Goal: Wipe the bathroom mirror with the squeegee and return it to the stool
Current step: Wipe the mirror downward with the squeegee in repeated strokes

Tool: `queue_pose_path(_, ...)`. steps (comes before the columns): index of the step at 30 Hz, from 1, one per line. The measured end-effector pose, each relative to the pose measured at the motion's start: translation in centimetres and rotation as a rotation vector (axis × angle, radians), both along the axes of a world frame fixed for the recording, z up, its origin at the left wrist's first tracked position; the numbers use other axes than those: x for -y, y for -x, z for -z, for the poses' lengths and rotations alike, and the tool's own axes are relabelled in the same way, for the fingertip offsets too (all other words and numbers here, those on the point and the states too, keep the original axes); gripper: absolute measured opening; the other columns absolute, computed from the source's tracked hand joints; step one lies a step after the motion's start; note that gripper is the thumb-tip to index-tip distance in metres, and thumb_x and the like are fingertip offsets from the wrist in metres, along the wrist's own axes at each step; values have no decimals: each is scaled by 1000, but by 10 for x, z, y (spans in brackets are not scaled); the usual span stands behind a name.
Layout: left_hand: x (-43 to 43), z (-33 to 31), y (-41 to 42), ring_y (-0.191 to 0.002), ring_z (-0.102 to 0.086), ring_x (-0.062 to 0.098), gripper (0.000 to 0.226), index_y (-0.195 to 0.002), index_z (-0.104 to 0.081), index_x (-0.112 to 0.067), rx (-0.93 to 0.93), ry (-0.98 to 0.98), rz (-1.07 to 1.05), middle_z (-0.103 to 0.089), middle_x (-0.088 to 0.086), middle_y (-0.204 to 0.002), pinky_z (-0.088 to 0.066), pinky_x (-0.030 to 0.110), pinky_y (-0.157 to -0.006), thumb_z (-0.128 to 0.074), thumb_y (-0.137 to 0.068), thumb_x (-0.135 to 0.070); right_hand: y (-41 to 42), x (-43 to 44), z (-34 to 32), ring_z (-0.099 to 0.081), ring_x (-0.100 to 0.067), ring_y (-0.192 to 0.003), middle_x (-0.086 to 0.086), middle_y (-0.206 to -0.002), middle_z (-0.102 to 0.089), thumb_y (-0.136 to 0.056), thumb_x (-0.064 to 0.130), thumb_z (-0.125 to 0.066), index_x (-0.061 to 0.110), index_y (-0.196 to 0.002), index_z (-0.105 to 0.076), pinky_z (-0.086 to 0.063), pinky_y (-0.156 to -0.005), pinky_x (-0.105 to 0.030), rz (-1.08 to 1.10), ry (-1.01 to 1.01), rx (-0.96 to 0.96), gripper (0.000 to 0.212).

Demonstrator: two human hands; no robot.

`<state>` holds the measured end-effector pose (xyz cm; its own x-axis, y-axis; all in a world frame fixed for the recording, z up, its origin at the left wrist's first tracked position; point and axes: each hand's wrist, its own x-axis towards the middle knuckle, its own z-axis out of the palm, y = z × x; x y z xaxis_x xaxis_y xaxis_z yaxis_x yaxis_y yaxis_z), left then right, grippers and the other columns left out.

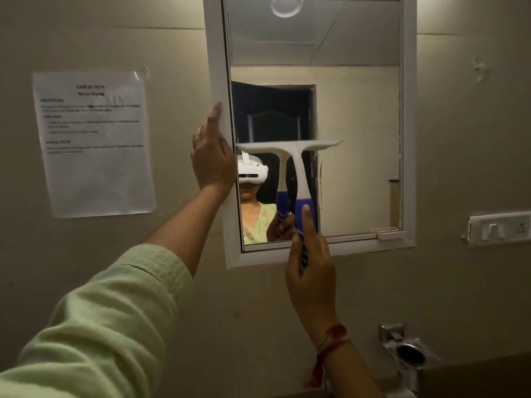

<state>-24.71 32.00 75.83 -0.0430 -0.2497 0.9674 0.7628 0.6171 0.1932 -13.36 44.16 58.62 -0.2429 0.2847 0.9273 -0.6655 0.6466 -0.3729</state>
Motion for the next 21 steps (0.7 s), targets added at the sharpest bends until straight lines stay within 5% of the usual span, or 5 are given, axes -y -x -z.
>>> queue_pose_path(6,0,9,0,-87,-44,8,46,-138,-39,-17,7,12,-7,-63,11,-103,-44,27,-72,-29,-93,-15,-8,3,21,-57,-11,-72,-5,-113,-54,-89,42,-36,41,-138,-20,-57,-61,-29,-74,48,40,52)
queue_pose_path(11,-1,10,-1,-87,-45,10,46,-138,-39,-16,28,14,-12,-62,12,-98,-43,27,-72,-28,-94,-17,-1,-1,-24,-57,-2,-86,12,-114,-44,-93,32,-40,37,-138,-25,-51,-65,-16,-55,34,-30,48)
queue_pose_path(21,-2,10,-12,-103,-55,25,46,-137,-40,-17,48,19,-27,-61,11,-115,-46,38,-88,-29,-92,-15,-14,10,29,-59,-12,-76,-12,-117,-56,-88,42,-34,53,-133,-12,-57,-64,-27,-61,36,132,51)
